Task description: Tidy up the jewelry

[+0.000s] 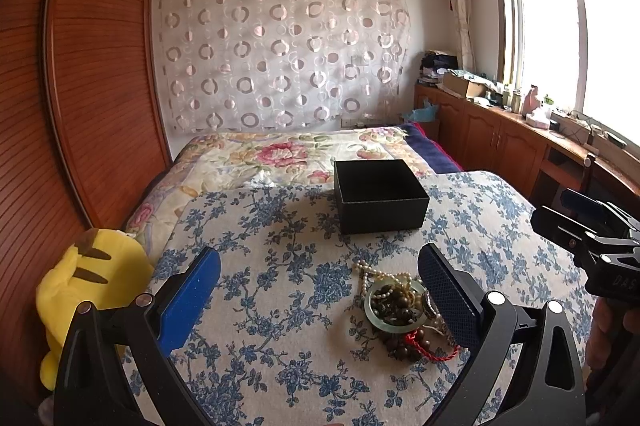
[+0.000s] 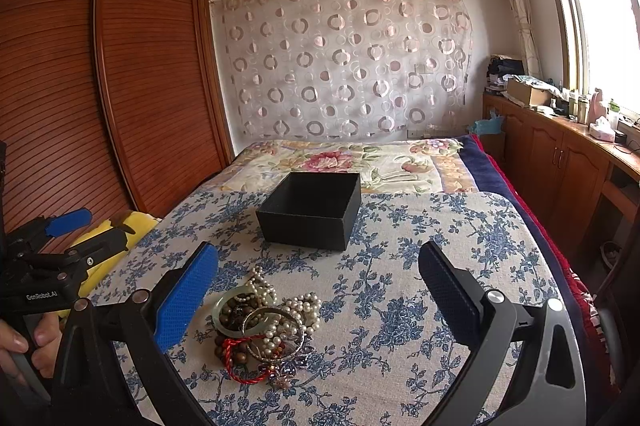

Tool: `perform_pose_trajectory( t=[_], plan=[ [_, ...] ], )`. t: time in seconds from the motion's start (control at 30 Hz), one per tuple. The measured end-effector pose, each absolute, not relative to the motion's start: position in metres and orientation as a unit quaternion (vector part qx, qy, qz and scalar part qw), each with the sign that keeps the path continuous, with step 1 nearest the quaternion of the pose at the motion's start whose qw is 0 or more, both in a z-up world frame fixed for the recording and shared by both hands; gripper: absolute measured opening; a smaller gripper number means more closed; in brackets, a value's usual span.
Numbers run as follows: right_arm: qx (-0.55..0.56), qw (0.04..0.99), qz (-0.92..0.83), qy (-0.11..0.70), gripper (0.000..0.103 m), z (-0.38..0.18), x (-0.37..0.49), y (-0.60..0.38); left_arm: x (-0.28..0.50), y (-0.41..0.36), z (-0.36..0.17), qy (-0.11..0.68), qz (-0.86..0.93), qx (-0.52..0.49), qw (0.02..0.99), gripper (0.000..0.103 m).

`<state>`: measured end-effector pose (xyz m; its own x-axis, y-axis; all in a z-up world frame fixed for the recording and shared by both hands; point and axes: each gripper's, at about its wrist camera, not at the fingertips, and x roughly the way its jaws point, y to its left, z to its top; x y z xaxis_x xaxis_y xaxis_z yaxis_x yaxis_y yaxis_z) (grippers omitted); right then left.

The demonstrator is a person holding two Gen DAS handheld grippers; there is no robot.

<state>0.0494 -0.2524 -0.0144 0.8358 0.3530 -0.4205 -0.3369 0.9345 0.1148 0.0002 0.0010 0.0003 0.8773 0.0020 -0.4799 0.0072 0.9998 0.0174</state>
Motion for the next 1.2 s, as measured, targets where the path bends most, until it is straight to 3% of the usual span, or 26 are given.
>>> perform_pose_trajectory(
  t=[1.2],
  plan=[
    [0.018, 0.958, 0.182, 0.221, 0.101, -0.013, 0.046, -0.251, -0.004, 0.000, 0.013, 0.238, -0.002, 0.007, 0.971, 0.096]
  ],
)
